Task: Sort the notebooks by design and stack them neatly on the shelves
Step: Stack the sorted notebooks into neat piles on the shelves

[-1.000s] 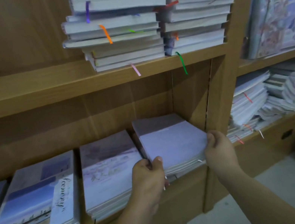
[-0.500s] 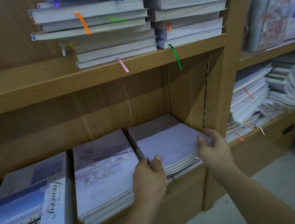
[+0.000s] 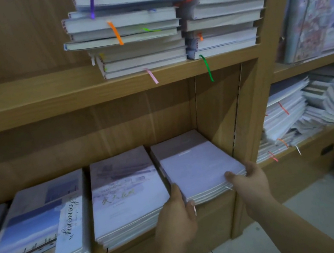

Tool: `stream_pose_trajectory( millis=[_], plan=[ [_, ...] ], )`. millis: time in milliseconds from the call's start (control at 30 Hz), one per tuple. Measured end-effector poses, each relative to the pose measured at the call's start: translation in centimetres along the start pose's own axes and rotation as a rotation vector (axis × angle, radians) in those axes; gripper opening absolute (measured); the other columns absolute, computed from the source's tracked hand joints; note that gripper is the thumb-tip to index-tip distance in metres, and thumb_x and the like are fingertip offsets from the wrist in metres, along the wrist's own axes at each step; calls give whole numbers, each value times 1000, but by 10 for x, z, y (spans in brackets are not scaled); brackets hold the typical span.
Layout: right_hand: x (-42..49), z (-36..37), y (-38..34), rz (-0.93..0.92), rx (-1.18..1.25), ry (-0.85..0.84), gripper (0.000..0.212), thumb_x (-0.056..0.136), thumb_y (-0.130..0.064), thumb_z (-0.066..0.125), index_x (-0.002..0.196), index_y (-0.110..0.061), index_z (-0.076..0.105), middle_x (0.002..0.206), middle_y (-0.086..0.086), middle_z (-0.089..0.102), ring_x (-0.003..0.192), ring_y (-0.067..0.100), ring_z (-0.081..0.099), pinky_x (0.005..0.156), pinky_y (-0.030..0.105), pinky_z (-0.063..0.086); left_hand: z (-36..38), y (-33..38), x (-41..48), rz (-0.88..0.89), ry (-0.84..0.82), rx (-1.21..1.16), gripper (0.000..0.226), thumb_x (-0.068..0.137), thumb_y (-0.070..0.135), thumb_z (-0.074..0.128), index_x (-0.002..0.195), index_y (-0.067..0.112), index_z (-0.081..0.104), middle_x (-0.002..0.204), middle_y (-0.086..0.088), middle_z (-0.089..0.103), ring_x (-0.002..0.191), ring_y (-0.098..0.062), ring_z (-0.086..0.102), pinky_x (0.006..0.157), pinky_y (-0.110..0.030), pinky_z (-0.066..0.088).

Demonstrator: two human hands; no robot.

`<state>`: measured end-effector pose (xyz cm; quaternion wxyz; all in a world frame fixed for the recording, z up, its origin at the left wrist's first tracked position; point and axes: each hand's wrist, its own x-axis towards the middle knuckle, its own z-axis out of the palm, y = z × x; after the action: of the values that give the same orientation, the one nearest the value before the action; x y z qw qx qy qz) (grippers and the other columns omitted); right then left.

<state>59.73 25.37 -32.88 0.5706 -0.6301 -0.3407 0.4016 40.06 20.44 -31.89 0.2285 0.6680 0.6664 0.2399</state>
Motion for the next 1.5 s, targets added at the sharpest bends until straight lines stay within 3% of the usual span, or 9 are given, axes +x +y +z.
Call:
stream_pose_trajectory(
  millis=[233,400,567,667,767,967,1233,1333,1500],
  plan=[
    [-1,-8,5,15,-31,-40,38,91,-8,65,122,-21,47,103,-3,61,89,11,59,73,34,45,17,-6,-10,-36,-44,-63,75,105,37,43,162,23,-2,122,-1,66,99,-21,64,81,-35,54],
    [6,-15,8,119,20,-109,45,84,-4,70,124,-18,54,117,7,64,104,29,64,86,46,53,33,-15,-15,-73,5,-260,79,100,44,53,162,35,5,134,10,64,104,-17,67,86,-37,57],
    [12,-21,7,199,89,-207,57,78,10,57,125,-22,54,119,12,67,108,30,65,87,46,55,37,-21,-13,-44,10,-348,82,100,42,55,159,47,-2,142,23,56,107,-8,68,87,-37,59],
    [10,-22,9,151,28,-237,63,71,4,64,124,-28,53,119,6,69,109,24,64,96,46,54,43,-25,-11,-50,34,-341,79,99,48,50,154,57,-6,132,25,61,96,-8,71,76,-41,62],
    [5,-26,9,68,-62,-333,78,60,-7,78,129,-32,49,120,-3,66,112,16,62,89,39,55,48,-30,-7,-59,82,-270,75,98,57,45,155,53,-3,114,18,71,83,-8,72,70,-42,62],
    [8,-35,11,-50,-193,-387,91,72,2,86,146,-25,41,127,-7,63,113,7,60,79,20,51,50,-33,-5,-22,148,-201,69,98,54,50,157,42,18,103,16,74,75,-10,71,71,-37,60],
    [14,-27,14,-145,-242,-290,77,69,-1,90,134,-23,56,114,-11,69,98,-2,65,70,14,53,45,-31,0,-7,224,-119,58,100,52,49,154,39,30,86,11,72,69,-11,67,66,-38,58],
    [18,-20,21,-186,-248,-211,69,67,-5,91,126,-24,61,110,-10,72,102,11,67,79,27,53,45,-29,5,-56,259,-57,63,102,49,47,159,33,25,85,2,71,74,-20,65,66,-42,57],
    [21,-12,23,-203,-264,-157,64,69,-7,90,122,-29,61,104,-16,69,94,0,63,70,19,47,44,-22,9,-121,258,-81,64,104,40,47,161,27,20,83,-6,69,78,-27,64,68,-47,55]
  ],
)
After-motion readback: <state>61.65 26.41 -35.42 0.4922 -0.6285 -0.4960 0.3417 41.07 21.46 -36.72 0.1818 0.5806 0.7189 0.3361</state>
